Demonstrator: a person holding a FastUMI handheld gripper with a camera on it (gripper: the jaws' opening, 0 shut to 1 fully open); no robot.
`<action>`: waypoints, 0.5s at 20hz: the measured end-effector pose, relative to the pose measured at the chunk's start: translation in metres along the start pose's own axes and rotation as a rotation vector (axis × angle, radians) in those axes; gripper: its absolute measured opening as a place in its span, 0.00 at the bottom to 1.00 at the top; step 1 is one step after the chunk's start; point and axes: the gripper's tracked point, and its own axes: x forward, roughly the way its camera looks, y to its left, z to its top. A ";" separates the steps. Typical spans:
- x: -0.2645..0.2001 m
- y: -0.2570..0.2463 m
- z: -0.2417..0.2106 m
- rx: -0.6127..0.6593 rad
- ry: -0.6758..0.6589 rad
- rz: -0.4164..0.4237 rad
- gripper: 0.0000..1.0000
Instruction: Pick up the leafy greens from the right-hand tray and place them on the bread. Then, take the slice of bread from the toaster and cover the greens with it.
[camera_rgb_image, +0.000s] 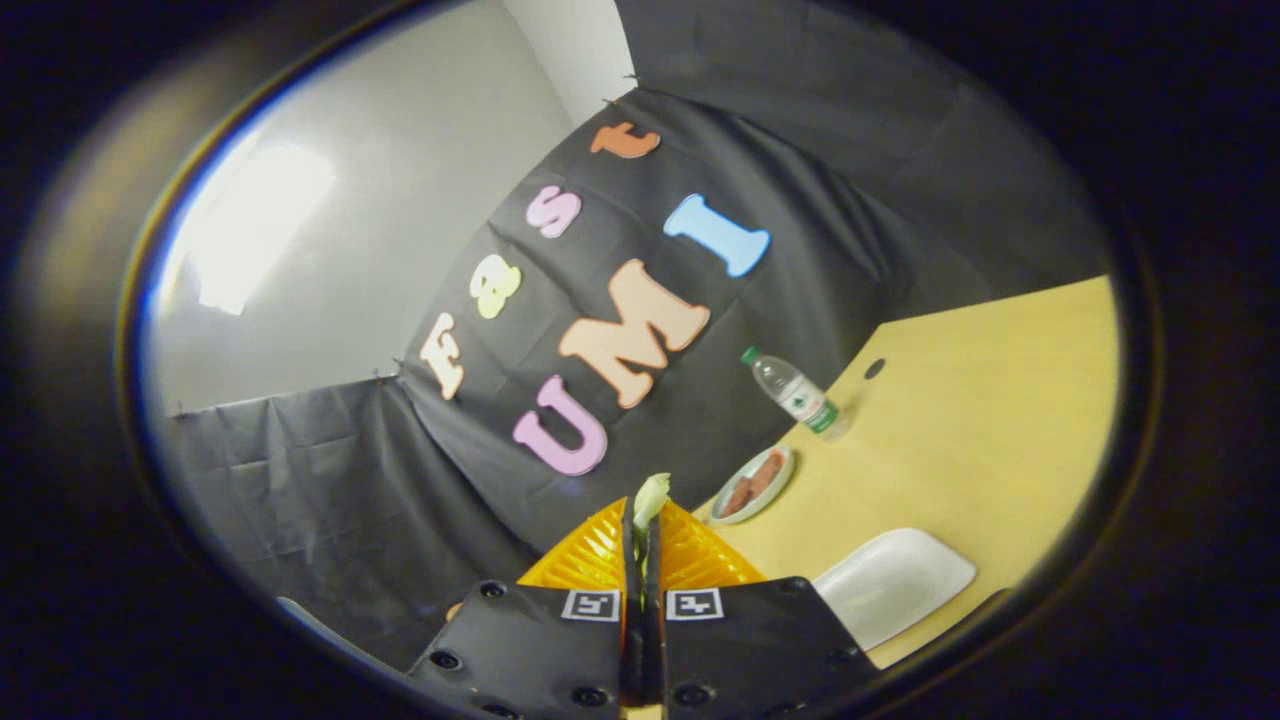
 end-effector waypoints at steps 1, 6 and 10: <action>0.003 0.014 -0.011 0.019 0.006 0.031 0.03; 0.014 0.067 -0.079 0.063 0.042 0.125 0.03; 0.026 0.090 -0.137 0.058 0.123 0.152 0.03</action>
